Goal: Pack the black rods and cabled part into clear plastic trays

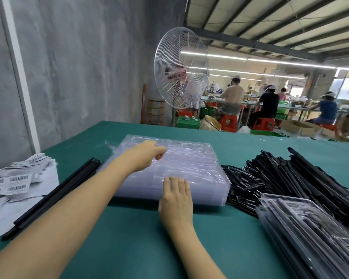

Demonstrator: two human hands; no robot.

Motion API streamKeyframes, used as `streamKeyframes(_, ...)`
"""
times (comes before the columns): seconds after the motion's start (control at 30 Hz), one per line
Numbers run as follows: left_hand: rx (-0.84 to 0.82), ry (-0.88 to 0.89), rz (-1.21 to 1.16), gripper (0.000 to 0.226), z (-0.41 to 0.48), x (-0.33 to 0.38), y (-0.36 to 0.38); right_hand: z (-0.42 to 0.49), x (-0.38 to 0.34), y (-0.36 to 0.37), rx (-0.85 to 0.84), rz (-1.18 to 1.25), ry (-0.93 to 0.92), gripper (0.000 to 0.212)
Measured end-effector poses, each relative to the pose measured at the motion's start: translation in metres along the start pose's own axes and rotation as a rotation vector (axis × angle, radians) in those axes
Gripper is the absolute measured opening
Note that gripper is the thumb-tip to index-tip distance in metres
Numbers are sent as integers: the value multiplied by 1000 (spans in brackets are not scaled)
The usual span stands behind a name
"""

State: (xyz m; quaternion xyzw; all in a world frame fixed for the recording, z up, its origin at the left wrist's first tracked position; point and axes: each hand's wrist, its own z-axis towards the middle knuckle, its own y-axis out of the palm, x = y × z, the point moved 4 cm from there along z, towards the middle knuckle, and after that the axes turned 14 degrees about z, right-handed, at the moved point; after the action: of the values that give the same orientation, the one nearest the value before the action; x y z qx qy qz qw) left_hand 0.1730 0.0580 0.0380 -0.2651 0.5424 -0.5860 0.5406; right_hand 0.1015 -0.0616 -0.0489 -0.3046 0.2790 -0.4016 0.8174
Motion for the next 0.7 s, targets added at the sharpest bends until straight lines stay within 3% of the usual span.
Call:
streamKeyframes(0.07, 19, 17, 13, 29, 2, 0, -5, 6, -1, -3, -1, 19, 25, 49)
streamKeyframes(0.13, 6, 29, 34, 6, -6, 2, 0, 9, -3, -5, 8, 32, 12, 47)
streamKeyframes(0.23, 13, 43, 92, 31, -15, 5, 14, 14, 1, -10, 24, 40, -22, 44)
streamKeyframes(0.37, 1, 52, 64, 34, -13, 13, 15, 25, 4, -16, 35, 57, -40, 38)
streamKeyframes(0.47, -69, 76, 33, 39, -11, 14, 10, 23, 10, -14, -12, 73, -11, 47)
streamKeyframes(0.57, -79, 79, 169, 36, -2, 10, -1, 36, 15, -12, -153, 80, -2, 59)
streamKeyframes(0.7, -17, 9, 288, 42, 8, 13, -7, 49, 22, -4, -374, 65, 61, 43)
